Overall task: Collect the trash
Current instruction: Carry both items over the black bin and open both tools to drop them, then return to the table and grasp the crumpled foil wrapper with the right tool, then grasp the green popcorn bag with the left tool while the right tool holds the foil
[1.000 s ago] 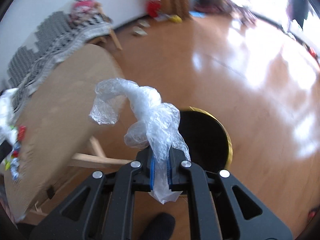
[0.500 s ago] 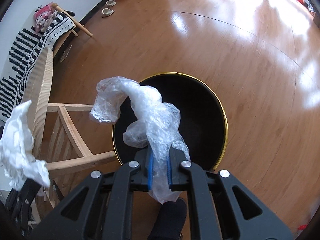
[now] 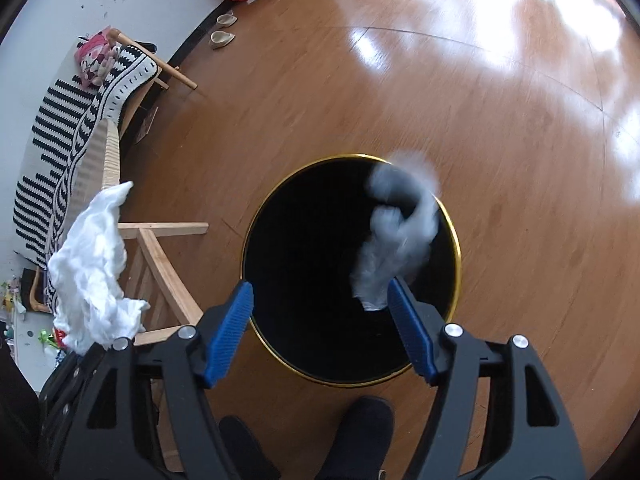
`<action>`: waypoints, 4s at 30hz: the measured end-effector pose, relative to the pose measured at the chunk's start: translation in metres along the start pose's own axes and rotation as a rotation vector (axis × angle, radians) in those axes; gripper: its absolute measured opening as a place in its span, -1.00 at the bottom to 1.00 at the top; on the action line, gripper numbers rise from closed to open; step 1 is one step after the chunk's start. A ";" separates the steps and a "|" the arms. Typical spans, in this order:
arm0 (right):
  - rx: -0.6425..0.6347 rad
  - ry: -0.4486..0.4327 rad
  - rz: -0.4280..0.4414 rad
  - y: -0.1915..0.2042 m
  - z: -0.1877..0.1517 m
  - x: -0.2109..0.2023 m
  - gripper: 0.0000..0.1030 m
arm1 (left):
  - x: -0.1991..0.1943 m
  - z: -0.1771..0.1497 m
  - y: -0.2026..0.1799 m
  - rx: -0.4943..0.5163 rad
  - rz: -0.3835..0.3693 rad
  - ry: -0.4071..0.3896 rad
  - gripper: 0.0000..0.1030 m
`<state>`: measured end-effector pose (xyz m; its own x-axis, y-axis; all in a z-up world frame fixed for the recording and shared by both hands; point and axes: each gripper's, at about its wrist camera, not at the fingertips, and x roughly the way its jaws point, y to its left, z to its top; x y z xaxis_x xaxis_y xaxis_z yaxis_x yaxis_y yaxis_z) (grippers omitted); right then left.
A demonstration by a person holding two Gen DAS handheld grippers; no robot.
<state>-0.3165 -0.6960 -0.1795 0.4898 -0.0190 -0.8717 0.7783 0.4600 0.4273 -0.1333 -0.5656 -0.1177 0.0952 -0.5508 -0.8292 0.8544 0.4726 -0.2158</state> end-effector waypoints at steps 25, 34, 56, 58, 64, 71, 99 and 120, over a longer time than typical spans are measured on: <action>0.000 -0.227 -0.057 0.030 -0.002 -0.070 0.40 | -0.038 0.009 0.005 0.053 0.003 -0.060 0.51; -0.377 -0.239 0.056 0.218 -0.057 -0.075 0.54 | -0.176 -0.026 0.119 -0.087 0.201 -0.194 0.79; -1.064 0.073 0.211 0.552 -0.302 0.041 0.56 | -0.373 -0.244 0.400 -0.636 0.581 -0.241 0.81; -1.083 0.089 0.189 0.560 -0.310 0.053 0.56 | -0.375 -0.245 0.412 -0.634 0.580 -0.239 0.81; -1.131 0.116 0.154 0.568 -0.324 0.074 0.42 | -0.365 -0.233 0.409 -0.591 0.542 -0.235 0.81; -1.145 0.125 0.180 0.561 -0.319 0.059 -0.25 | -0.334 -0.213 0.396 -0.537 0.521 -0.192 0.81; -0.963 -0.004 0.203 0.447 -0.218 -0.014 -0.25 | -0.330 -0.175 0.354 -0.598 0.549 -0.194 -0.05; -0.418 -0.224 -0.027 0.184 -0.052 -0.071 -0.25 | -0.192 -0.041 0.116 -0.148 0.241 -0.213 -0.05</action>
<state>-0.2287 -0.5642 -0.0516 0.5803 -0.2059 -0.7880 0.5893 0.7740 0.2317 -0.0734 -0.3764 -0.0045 0.4024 -0.5353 -0.7427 0.7125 0.6925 -0.1130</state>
